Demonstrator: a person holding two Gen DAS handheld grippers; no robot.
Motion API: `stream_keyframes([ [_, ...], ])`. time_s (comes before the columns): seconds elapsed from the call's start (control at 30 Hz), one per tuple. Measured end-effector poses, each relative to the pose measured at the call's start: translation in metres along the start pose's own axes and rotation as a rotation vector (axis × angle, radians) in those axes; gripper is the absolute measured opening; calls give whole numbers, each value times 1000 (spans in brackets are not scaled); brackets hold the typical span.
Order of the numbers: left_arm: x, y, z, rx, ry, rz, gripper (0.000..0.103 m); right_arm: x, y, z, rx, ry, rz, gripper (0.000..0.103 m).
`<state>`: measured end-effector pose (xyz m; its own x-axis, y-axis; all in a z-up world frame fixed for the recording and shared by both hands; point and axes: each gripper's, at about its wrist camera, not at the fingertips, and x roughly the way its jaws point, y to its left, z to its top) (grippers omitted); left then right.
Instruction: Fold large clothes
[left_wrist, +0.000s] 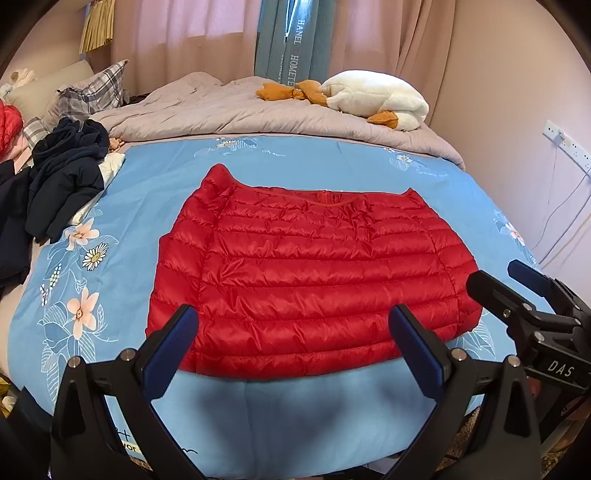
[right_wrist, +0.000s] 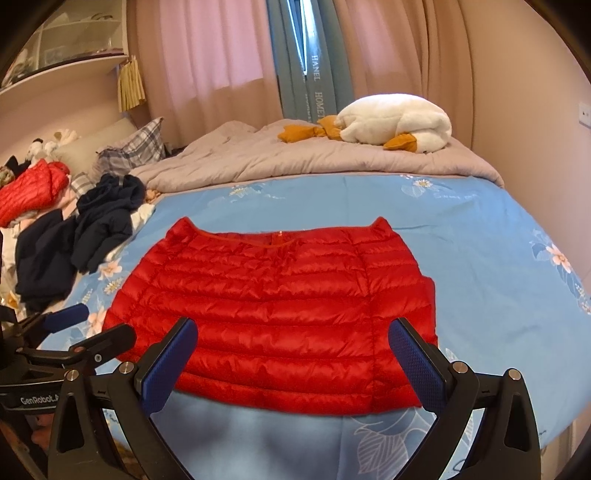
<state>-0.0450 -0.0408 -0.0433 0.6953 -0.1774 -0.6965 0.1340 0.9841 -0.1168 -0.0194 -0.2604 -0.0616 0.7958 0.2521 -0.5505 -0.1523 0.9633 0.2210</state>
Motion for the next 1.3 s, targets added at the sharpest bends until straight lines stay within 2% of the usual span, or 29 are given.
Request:
stream_keyframes([
  [1.3, 4, 4, -2, -11, 18, 2, 103, 5, 6, -3, -30, 16, -39, 102],
])
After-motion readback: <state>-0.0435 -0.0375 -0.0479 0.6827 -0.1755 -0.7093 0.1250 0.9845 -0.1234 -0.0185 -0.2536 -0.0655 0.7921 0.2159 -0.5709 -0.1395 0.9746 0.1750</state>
